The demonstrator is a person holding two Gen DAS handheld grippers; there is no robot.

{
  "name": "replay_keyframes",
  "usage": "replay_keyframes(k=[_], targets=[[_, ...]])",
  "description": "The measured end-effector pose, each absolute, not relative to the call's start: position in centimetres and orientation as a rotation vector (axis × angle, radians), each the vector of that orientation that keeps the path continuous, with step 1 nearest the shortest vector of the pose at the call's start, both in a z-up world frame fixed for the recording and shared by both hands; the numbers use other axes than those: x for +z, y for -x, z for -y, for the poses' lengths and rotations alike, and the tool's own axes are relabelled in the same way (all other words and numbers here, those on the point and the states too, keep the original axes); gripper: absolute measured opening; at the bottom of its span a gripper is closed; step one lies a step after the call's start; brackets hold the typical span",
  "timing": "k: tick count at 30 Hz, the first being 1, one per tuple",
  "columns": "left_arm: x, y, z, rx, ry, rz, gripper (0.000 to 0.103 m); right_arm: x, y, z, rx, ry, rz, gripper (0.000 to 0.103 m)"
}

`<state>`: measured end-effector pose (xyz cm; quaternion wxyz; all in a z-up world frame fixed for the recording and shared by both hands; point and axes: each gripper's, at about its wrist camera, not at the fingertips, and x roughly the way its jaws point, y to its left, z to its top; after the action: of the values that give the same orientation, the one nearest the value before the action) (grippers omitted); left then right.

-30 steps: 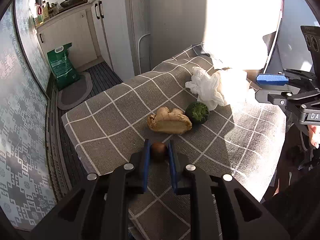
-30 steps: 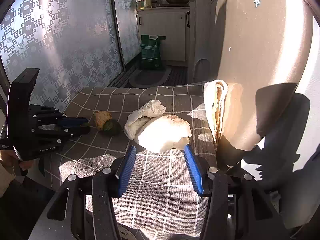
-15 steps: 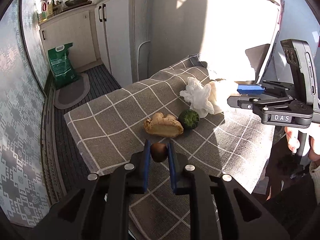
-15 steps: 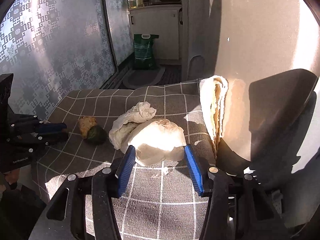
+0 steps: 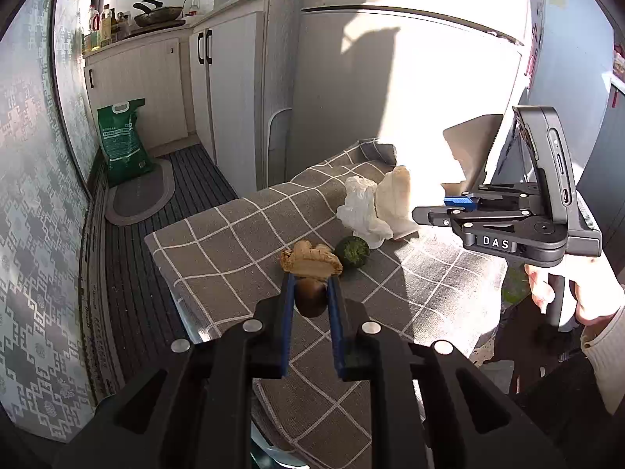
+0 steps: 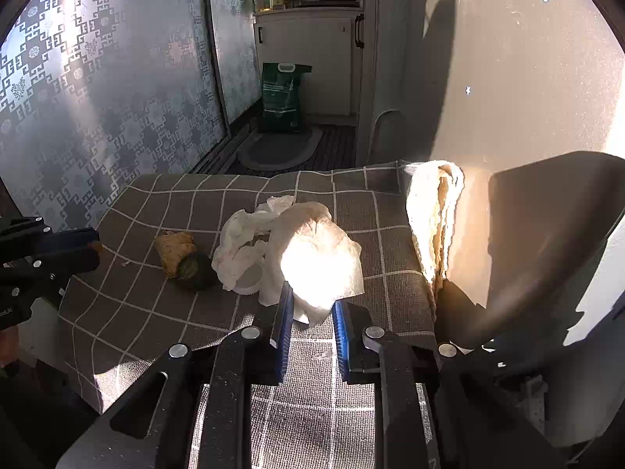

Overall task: Collect trash
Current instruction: 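Carry both items over the bin and open both tools to drop them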

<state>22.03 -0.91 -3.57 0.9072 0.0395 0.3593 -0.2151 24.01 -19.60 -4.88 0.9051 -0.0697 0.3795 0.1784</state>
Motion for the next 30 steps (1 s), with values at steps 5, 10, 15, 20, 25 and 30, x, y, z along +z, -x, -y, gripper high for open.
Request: replay_keyframes(k=[5, 10, 15, 20, 25, 30], targets=[[-2.5, -21.4, -0.3, -0.414, -0.050, -0.717, 0.018, -2.2, -23.1, 19.1, 0.362, 0.139, -0.724, 0.018], [-1.6, -20.7, -1.9, -0.378, -0.023, -0.698, 0.018, -1.0, -22.6, 18.0, 0.383, 0.127, -0.704, 0.018], [-1.3, -19.6, -4.3, -0.322, -0.006, -0.685, 0.018, -0.4, -21.9, 14.8, 0.434, 0.154, -0.698, 0.018], [-1.9, -18.5, -7.2, -0.244, 0.023, -0.706, 0.019, 0.1, -21.0, 10.7, 0.510, 0.189, -0.693, 0.018], [-3.1, -17.4, -9.3, -0.174, 0.025, -0.737, 0.019, -0.2, -19.9, 7.0, 0.593, 0.219, -0.715, 0.018], [-4.8, -16.4, -12.0, -0.108, 0.035, -0.779, 0.019, -0.8, -18.8, 3.2, 0.661, 0.254, -0.745, 0.018]])
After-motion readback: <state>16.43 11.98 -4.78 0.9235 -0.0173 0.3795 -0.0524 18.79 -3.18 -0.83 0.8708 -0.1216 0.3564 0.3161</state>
